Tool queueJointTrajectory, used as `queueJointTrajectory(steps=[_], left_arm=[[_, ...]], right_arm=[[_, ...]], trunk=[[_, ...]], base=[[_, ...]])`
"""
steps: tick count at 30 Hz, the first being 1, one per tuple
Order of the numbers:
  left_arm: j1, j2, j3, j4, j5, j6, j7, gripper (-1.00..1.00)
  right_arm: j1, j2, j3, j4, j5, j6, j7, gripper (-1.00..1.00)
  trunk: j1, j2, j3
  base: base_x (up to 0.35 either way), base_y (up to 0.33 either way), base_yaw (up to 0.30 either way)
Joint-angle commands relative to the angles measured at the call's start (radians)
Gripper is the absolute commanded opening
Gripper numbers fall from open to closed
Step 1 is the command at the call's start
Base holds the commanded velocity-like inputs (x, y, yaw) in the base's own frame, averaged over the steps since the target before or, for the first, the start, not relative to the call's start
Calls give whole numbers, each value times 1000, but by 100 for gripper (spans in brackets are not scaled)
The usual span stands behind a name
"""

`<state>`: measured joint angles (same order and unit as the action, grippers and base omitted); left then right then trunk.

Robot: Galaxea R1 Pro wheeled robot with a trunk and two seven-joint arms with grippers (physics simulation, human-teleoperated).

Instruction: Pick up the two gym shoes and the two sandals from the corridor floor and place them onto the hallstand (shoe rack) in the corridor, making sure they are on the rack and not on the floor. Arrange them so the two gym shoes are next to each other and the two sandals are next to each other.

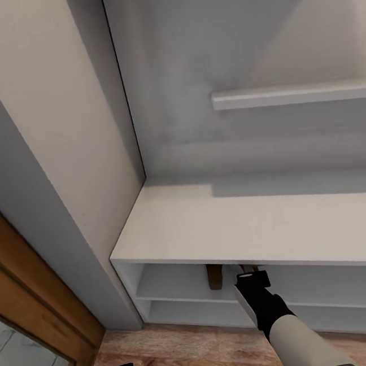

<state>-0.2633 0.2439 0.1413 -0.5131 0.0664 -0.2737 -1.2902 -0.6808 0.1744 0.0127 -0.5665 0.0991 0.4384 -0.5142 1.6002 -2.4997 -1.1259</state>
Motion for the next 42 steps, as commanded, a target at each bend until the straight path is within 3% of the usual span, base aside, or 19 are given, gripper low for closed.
queueJointTrajectory(steps=[1,3,4,20,42], left_arm=[[-1,0,1,1,1,-6,-3,100],[-1,0,1,1,1,-6,-3,100],[-1,0,1,1,1,-6,-3,100],[-1,0,1,1,1,-6,-3,100],[-1,0,0,1,1,-6,-3,100]], right_arm=[[0,0,1,-1,10,10,1,-100],[0,0,1,-1,10,10,1,-100],[0,0,1,-1,10,10,1,100],[0,0,1,-1,10,10,2,100],[0,0,1,0,10,10,2,100]], trunk=[[0,0,-1],[0,0,-1],[0,0,-1],[0,0,-1],[0,0,-1]], base=[[2,0,0],[1,0,0],[0,0,0],[-16,-7,0],[-240,-153,0]])
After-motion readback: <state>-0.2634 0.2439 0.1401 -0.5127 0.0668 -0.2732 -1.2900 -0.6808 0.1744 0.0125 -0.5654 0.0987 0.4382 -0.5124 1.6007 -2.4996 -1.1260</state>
